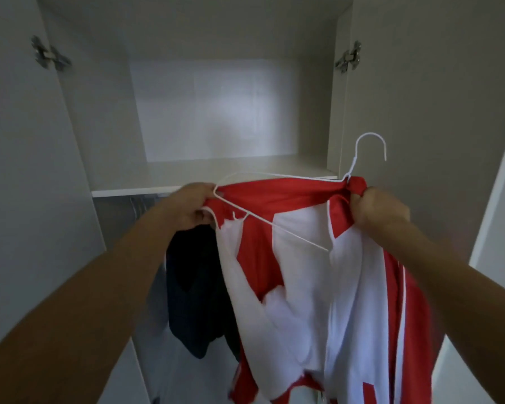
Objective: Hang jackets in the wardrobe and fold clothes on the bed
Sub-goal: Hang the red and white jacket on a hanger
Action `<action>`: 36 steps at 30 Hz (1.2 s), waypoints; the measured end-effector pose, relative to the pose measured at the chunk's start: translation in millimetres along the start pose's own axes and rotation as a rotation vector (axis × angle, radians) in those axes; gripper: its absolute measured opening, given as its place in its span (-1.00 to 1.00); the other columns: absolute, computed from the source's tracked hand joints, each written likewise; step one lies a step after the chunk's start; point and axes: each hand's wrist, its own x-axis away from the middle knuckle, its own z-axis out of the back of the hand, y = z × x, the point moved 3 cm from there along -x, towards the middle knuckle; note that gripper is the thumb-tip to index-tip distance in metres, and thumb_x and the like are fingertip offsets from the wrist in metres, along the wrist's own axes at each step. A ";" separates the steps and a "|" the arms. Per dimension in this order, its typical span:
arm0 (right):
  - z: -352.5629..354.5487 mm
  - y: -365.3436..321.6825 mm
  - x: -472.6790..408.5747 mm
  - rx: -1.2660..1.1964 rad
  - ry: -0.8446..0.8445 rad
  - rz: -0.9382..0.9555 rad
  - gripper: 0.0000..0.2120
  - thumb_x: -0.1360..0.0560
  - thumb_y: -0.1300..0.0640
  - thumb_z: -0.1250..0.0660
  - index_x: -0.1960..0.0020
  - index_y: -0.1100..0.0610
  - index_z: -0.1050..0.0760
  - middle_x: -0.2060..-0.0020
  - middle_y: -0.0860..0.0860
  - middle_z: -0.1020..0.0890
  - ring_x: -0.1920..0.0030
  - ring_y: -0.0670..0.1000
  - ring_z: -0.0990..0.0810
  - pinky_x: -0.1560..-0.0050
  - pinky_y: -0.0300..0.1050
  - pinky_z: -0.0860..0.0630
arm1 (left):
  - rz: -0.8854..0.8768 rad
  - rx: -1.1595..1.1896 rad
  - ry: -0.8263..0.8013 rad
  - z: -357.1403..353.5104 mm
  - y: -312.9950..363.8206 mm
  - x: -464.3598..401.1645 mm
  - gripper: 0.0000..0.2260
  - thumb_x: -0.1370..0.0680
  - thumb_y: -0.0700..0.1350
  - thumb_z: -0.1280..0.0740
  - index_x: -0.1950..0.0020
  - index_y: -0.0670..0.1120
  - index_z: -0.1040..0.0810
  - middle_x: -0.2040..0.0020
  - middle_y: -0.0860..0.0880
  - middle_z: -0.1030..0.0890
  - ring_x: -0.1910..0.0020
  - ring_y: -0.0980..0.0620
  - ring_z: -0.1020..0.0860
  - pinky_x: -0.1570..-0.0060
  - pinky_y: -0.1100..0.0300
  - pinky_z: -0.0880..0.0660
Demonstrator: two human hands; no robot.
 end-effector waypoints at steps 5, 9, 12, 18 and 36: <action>-21.1 -5.8 4.8 0.100 -0.021 0.078 -0.53 -0.63 -0.12 -0.02 -0.11 0.22 -0.54 -0.12 0.23 -0.60 -0.13 0.28 -0.58 -0.13 0.08 -0.46 | 0.107 -0.053 0.110 22.2 35.8 -2.6 -0.92 -0.53 -0.27 -0.30 0.03 -0.13 -0.55 0.33 -0.09 -0.47 0.51 0.10 -0.40 0.53 0.31 -0.33; -25.4 -1.5 5.1 0.156 -0.049 0.043 -0.57 -0.65 -0.07 -0.02 -0.16 0.19 -0.52 -0.13 0.21 -0.59 -0.15 0.28 -0.57 -0.16 0.11 -0.45 | 0.171 -0.166 -0.152 8.4 45.3 8.9 -0.63 -0.42 -0.20 -0.43 -0.23 -0.17 -0.60 -0.11 -0.13 -0.43 0.14 -0.02 -0.37 0.19 0.15 -0.31; -25.0 -12.5 8.7 0.189 -0.011 0.080 -0.64 -0.66 0.02 -0.05 -0.16 0.21 -0.51 -0.12 0.21 -0.60 -0.14 0.27 -0.58 -0.13 0.11 -0.47 | 0.140 -0.052 -0.218 -7.2 45.2 11.3 -0.67 -0.42 -0.22 -0.40 -0.18 -0.22 -0.57 -0.01 -0.15 -0.45 0.20 0.01 -0.34 0.20 0.17 -0.32; -19.8 -87.3 33.8 0.091 -0.180 0.400 -0.57 -0.65 -0.16 0.08 -0.18 0.00 -0.50 -0.15 0.11 -0.61 -0.17 0.19 -0.57 -0.18 0.08 -0.44 | 0.050 0.265 -0.129 -81.7 20.1 8.1 -0.81 -0.60 -0.36 -0.09 0.14 -0.23 -0.45 0.50 -0.07 -0.42 0.60 0.12 -0.38 0.58 0.30 -0.38; -25.9 -72.7 44.9 0.142 -0.044 0.415 -0.33 -0.24 -0.65 -0.01 0.02 -0.18 -0.49 0.13 -0.08 -0.65 0.05 0.06 -0.64 0.19 -0.11 -0.33 | -0.273 0.097 0.133 -102.7 48.2 -0.4 -0.84 -0.59 -0.33 -0.11 0.01 -0.10 -0.38 0.59 -0.03 -0.41 0.68 0.03 -0.33 0.61 0.30 -0.24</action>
